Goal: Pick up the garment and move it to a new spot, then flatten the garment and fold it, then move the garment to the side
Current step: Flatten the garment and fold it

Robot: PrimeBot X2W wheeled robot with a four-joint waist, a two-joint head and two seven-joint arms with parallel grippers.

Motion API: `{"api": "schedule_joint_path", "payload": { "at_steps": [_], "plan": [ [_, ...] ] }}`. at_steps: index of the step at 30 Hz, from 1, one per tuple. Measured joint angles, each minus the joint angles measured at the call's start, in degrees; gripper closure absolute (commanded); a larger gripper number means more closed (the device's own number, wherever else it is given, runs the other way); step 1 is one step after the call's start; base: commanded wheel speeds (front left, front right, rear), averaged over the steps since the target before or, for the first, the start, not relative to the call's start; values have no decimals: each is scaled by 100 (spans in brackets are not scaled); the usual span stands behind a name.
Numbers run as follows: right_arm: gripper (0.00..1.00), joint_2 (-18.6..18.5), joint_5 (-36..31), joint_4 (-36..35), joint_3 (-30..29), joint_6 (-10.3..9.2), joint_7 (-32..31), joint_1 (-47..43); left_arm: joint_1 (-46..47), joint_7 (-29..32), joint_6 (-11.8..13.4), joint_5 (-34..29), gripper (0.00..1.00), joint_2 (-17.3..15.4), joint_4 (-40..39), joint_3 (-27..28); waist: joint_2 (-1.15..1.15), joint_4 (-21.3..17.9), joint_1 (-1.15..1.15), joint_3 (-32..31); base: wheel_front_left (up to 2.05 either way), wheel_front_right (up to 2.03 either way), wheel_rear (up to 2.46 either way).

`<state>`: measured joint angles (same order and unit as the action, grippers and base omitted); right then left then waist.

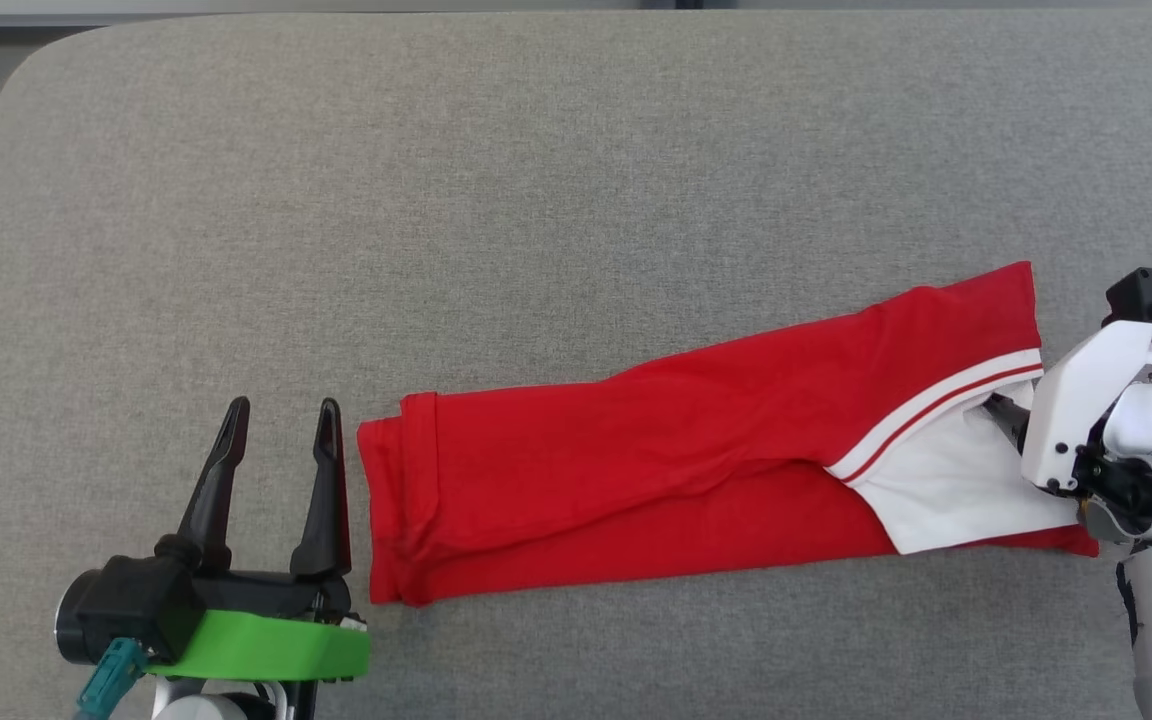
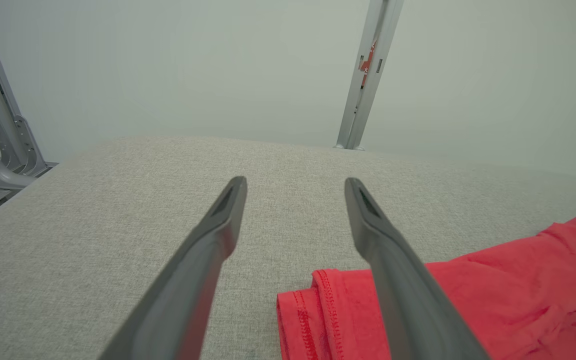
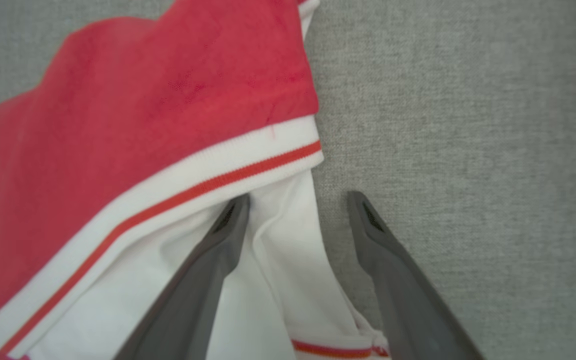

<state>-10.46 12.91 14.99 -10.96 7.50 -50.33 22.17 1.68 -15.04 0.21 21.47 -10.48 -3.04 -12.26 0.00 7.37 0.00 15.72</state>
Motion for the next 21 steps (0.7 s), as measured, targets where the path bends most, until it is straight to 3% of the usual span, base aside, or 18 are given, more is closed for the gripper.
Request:
{"api": "schedule_joint_path", "payload": {
  "at_steps": [1, 2, 7, 12, 17, 21],
  "plan": [
    [55, 45, 4, 52, -53, -1, 2, 53, -31, 0, -127, -112, 0, 124, -5, 124, 0, 19, 0, 24, 0, 0, 0],
    [100, 90, 23, 79, -122, -1, 60, 85, -64, 0, -240, -193, 0, 243, -3, 232, 0, 36, 0, 41, 0, 0, 0],
    [100, 153, 114, 151, -474, 4, 578, 205, -197, 0, -559, -480, 0, 564, 91, 637, 0, 69, 0, 11, 0, 0, 0],
    [100, -291, 82, 119, -1014, 4, 764, 293, -358, 0, -686, -599, 0, 698, 172, 849, 0, 68, 0, -131, 0, 0, 0],
    [100, -755, 187, -250, -1418, 3, 619, 403, -549, 0, -731, -624, 0, 743, 260, 943, 0, 61, 0, -317, 0, 0, 0],
    [100, -992, 475, -769, -1181, 2, 242, 344, -685, 0, -734, -468, 0, 749, 314, 910, 0, 58, 0, -485, 0, 0, 0]
  ]
}}
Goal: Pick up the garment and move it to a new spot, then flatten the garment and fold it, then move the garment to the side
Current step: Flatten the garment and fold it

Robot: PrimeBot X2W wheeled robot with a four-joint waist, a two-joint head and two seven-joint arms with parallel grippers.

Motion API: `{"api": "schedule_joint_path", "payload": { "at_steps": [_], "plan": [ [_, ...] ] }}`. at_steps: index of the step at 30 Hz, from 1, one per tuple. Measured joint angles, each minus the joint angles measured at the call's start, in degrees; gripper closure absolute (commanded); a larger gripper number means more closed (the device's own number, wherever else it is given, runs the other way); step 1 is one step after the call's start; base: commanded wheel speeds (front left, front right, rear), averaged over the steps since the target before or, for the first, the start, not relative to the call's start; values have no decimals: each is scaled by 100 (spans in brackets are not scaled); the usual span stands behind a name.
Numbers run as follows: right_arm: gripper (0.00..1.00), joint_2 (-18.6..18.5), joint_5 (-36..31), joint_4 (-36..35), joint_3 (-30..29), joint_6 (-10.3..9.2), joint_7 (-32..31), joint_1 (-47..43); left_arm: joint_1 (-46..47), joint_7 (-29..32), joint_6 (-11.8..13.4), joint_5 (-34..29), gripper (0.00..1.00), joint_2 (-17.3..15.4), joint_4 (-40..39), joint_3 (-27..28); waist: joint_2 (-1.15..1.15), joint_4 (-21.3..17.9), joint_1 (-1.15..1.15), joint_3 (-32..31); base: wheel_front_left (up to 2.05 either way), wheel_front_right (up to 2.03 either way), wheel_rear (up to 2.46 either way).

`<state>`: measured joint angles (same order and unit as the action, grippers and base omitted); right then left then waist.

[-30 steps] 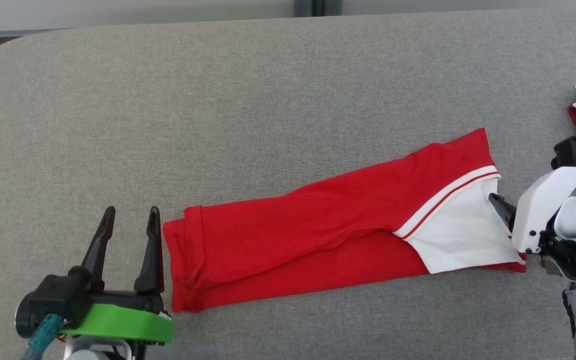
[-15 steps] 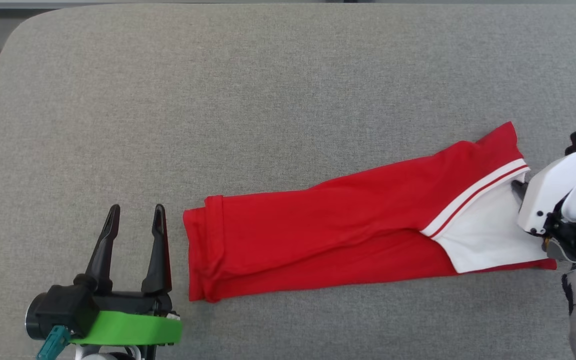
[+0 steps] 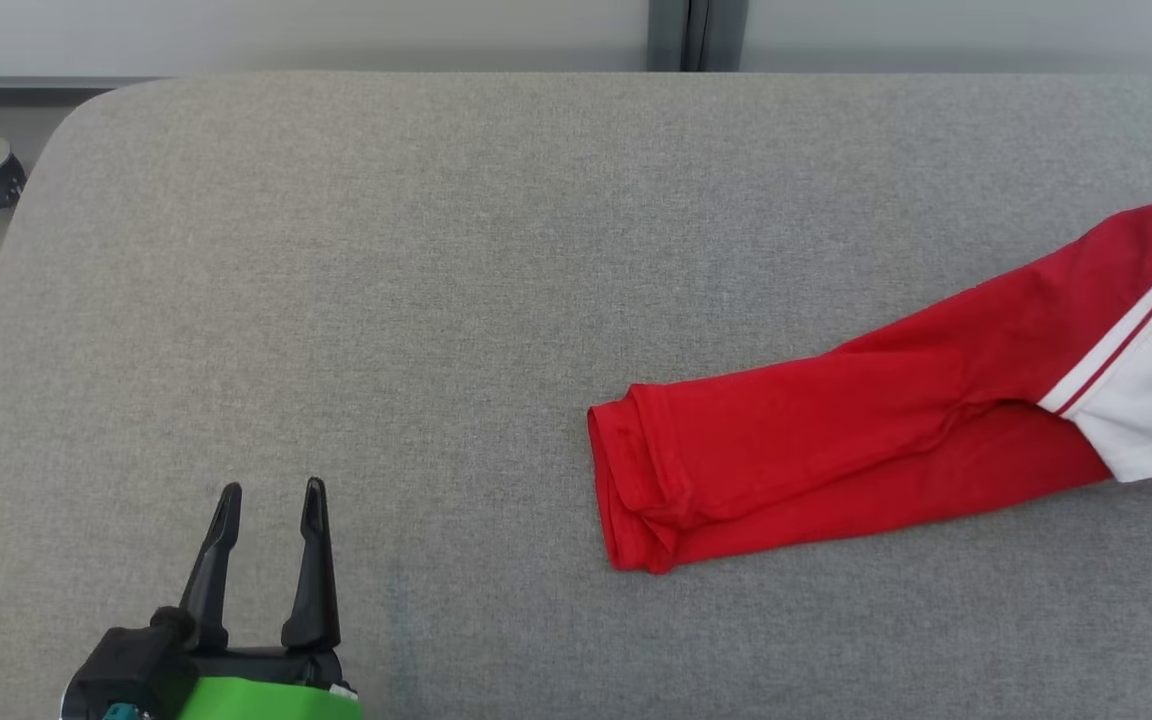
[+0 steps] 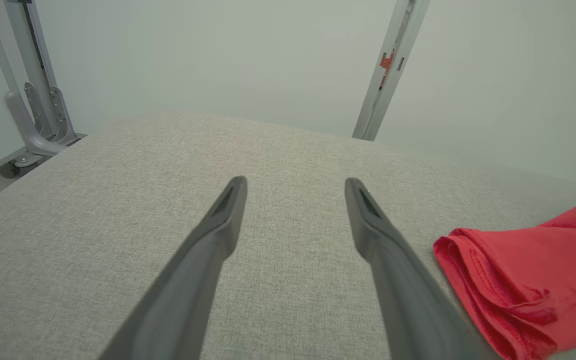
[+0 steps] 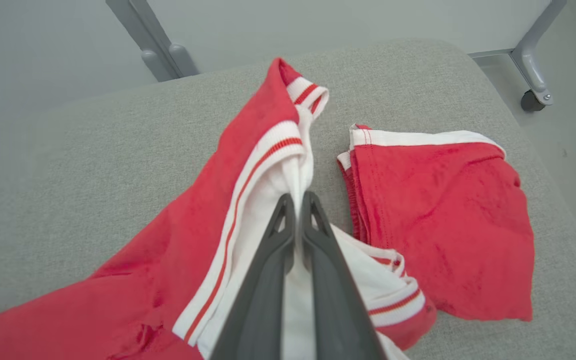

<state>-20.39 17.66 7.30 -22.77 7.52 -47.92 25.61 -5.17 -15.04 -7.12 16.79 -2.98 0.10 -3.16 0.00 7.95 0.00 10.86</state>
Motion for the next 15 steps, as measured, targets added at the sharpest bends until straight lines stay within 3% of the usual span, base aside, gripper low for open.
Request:
{"api": "schedule_joint_path", "payload": {
  "at_steps": [4, 8, 15],
  "plan": [
    [100, 32, 431, -699, 653, -1, -383, -354, -94, 0, 92, 151, 0, 2, -8, -83, 0, -7, 0, -148, 0, 0, 0],
    [100, 374, 683, -1294, 1496, -1, -616, -632, -138, 0, 175, 230, 0, 3, -11, -203, 0, -66, 0, -202, 0, 0, 0],
    [100, 1107, 777, -1170, 3006, -2, -454, -883, -112, 0, 192, 231, 0, 7, 49, -366, 0, -76, 0, -158, 0, 0, 0]
  ]
}}
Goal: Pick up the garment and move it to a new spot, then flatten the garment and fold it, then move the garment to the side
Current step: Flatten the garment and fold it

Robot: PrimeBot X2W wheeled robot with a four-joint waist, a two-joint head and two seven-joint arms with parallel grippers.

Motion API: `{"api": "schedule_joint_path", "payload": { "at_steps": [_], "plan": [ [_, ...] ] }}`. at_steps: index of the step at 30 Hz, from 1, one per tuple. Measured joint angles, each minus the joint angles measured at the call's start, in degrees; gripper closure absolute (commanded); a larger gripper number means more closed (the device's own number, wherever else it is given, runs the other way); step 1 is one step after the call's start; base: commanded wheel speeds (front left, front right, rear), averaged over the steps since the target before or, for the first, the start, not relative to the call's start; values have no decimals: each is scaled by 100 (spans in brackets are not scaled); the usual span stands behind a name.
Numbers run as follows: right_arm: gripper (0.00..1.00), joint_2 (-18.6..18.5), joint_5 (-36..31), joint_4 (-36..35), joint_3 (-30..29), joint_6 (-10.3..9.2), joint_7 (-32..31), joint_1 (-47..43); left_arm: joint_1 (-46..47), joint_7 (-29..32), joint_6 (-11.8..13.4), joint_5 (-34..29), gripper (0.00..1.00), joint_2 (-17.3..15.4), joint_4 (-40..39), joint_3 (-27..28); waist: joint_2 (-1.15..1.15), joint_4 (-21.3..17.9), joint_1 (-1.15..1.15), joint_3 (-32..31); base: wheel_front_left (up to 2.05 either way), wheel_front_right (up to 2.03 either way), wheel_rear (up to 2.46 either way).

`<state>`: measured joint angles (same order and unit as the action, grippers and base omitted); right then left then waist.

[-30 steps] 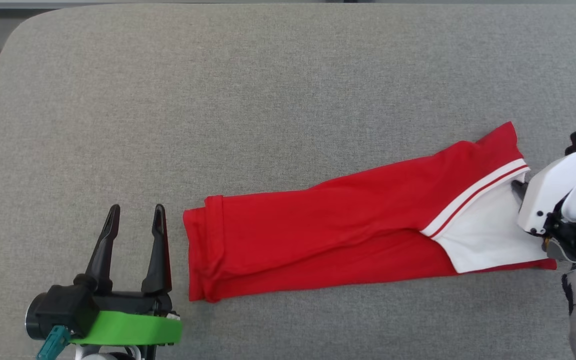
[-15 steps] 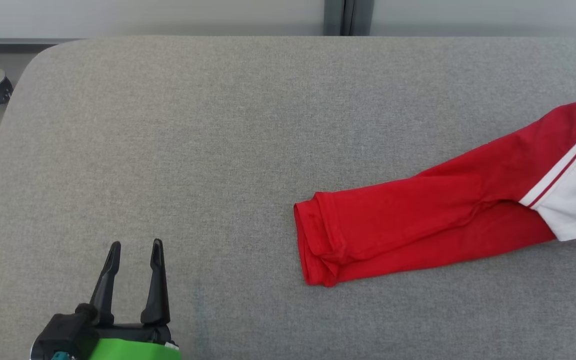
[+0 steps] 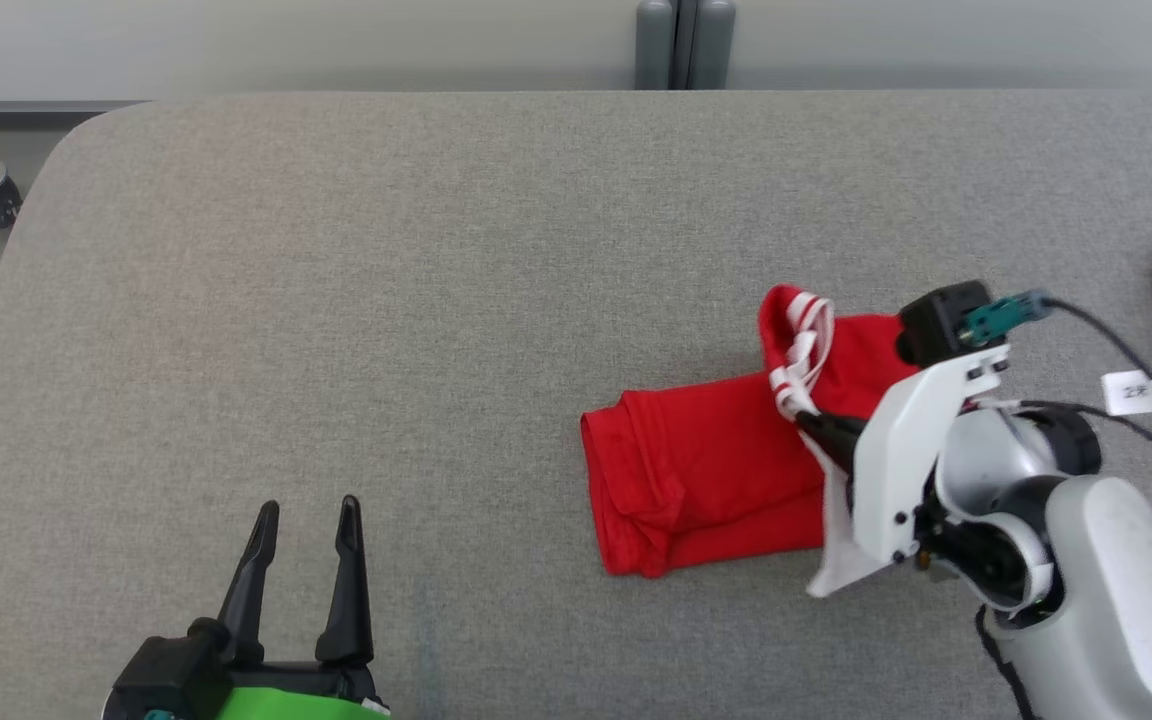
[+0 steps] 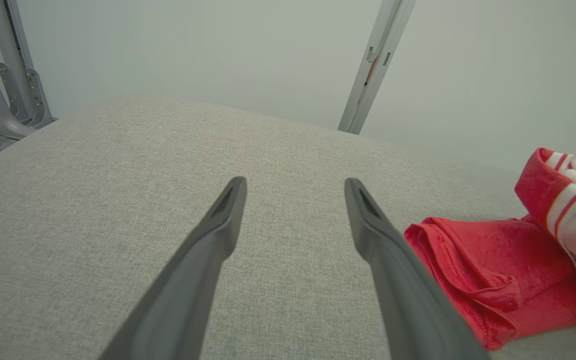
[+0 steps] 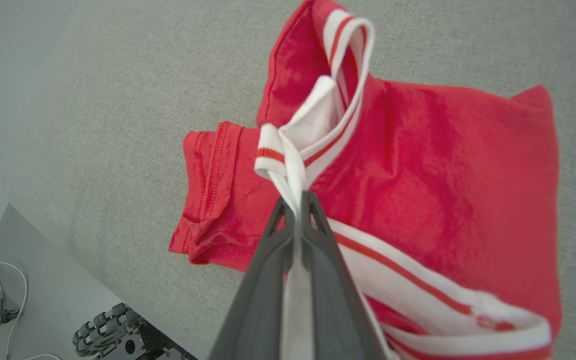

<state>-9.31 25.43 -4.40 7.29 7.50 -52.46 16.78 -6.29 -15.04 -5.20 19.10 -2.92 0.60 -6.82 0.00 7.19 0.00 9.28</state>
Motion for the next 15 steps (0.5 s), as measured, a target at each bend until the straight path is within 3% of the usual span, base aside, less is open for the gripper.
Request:
{"api": "schedule_joint_path", "payload": {
  "at_steps": [7, 15],
  "plan": [
    [100, 404, 2, 714, 713, -1, 755, -134, 4, 0, 19, 1, 0, 1, 112, -51, 0, 156, 0, -15, 0, 0, 0],
    [100, 542, 18, 1205, 1036, -1, 1206, -67, -23, 0, 40, 2, 0, 1, 155, -73, 0, 171, 0, -58, 0, 0, 0]
  ]
}}
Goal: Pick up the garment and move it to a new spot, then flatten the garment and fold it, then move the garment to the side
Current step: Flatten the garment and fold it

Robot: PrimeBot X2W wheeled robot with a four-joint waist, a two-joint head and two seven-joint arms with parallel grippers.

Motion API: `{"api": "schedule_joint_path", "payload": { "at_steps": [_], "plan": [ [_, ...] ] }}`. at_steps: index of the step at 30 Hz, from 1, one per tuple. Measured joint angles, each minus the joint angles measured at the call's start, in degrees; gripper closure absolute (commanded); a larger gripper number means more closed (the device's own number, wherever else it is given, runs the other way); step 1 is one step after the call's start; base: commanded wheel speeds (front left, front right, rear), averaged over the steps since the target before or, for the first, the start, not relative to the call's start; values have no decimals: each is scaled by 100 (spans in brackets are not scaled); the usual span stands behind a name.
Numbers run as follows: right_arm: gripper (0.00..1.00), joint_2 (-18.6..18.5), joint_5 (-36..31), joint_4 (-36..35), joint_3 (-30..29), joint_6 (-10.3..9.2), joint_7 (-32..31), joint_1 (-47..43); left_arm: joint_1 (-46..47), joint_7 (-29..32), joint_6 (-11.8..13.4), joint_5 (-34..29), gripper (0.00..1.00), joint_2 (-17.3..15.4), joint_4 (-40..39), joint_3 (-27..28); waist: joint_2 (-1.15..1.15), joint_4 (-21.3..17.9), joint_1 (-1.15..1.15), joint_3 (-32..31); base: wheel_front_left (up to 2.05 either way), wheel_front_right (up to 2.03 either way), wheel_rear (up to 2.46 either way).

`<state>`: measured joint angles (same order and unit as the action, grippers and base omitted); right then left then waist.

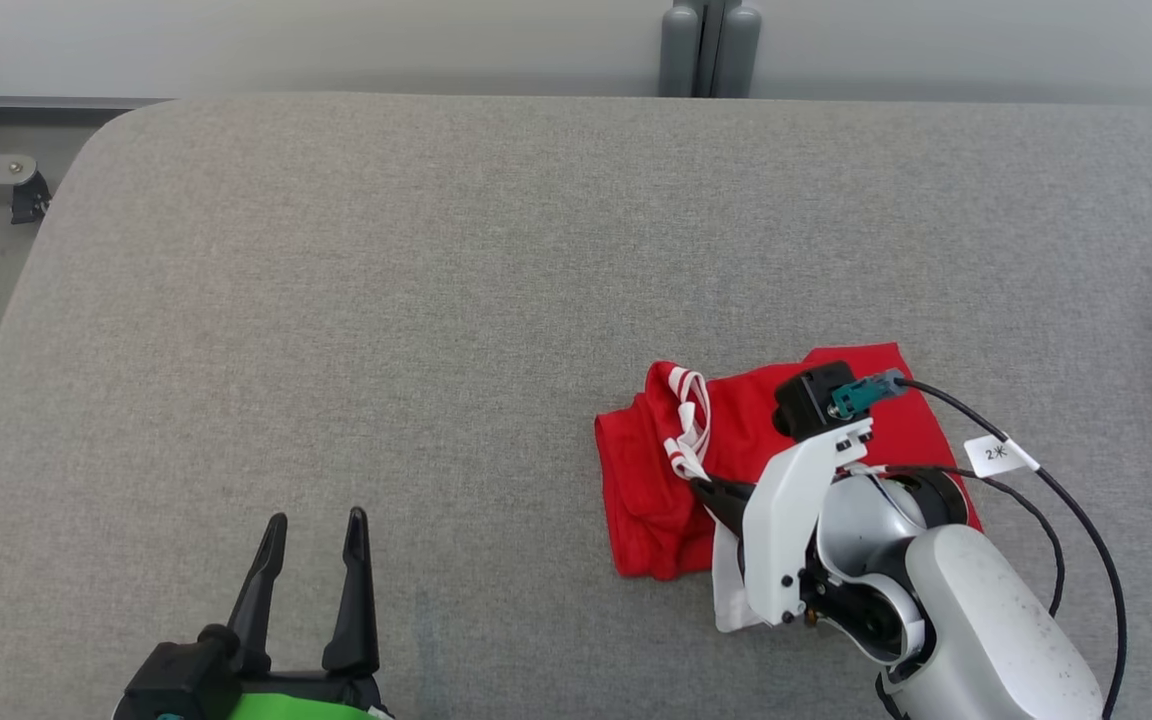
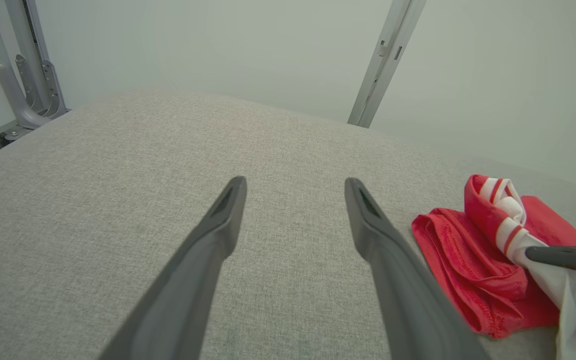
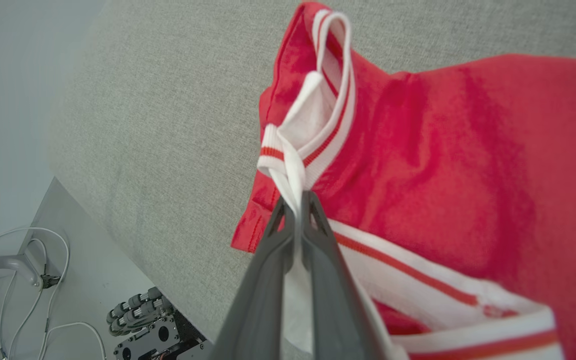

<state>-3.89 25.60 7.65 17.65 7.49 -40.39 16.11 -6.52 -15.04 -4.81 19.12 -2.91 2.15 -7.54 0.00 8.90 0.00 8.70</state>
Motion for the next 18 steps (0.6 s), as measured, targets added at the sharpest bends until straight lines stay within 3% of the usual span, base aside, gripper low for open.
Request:
{"api": "schedule_joint_path", "payload": {
  "at_steps": [18],
  "plan": [
    [99, 92, 279, 623, 408, 0, 594, 332, 5, 0, -16, -45, 0, 0, 101, -27, 0, -82, 0, -11, 0, 0, 0]
  ]
}}
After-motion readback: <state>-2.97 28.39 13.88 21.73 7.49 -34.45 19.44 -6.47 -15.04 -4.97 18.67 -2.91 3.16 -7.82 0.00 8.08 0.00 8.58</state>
